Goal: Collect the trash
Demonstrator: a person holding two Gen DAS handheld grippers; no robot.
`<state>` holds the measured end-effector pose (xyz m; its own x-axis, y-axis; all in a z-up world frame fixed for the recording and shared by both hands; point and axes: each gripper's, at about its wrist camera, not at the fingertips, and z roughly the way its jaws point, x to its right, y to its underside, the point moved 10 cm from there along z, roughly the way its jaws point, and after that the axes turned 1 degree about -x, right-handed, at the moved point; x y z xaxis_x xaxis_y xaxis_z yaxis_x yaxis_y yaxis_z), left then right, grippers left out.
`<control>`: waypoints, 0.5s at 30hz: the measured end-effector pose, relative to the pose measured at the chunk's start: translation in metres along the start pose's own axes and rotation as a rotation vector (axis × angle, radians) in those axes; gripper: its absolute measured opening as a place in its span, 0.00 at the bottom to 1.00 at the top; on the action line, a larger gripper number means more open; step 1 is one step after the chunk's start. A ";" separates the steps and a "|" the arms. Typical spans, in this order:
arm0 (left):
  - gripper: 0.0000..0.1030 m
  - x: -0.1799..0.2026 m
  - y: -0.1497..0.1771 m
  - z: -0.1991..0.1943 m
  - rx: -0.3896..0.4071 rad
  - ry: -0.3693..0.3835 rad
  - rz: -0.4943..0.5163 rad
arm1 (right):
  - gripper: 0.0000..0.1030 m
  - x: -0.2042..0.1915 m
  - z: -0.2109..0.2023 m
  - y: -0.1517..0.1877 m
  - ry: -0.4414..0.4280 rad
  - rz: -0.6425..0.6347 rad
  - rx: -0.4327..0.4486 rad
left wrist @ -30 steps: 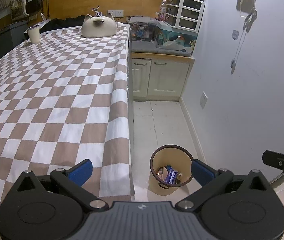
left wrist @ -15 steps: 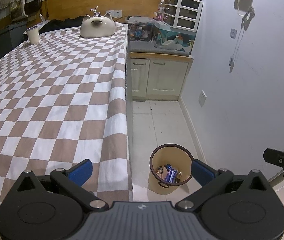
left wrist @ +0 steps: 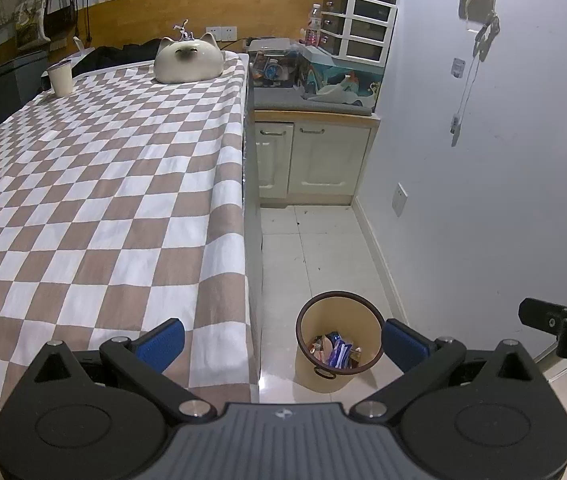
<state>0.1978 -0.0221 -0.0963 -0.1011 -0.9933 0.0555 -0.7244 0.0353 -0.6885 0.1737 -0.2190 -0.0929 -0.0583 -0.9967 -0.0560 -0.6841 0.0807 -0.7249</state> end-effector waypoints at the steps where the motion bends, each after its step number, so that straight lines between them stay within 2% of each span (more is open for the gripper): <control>1: 1.00 0.000 0.000 0.000 0.000 -0.001 0.001 | 1.00 0.000 0.000 0.000 0.000 -0.001 0.001; 15: 1.00 0.002 -0.001 -0.001 0.004 0.003 0.001 | 1.00 0.003 -0.001 -0.002 0.006 -0.003 0.008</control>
<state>0.1976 -0.0239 -0.0954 -0.1038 -0.9929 0.0573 -0.7218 0.0356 -0.6912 0.1745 -0.2220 -0.0907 -0.0604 -0.9970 -0.0493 -0.6785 0.0772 -0.7305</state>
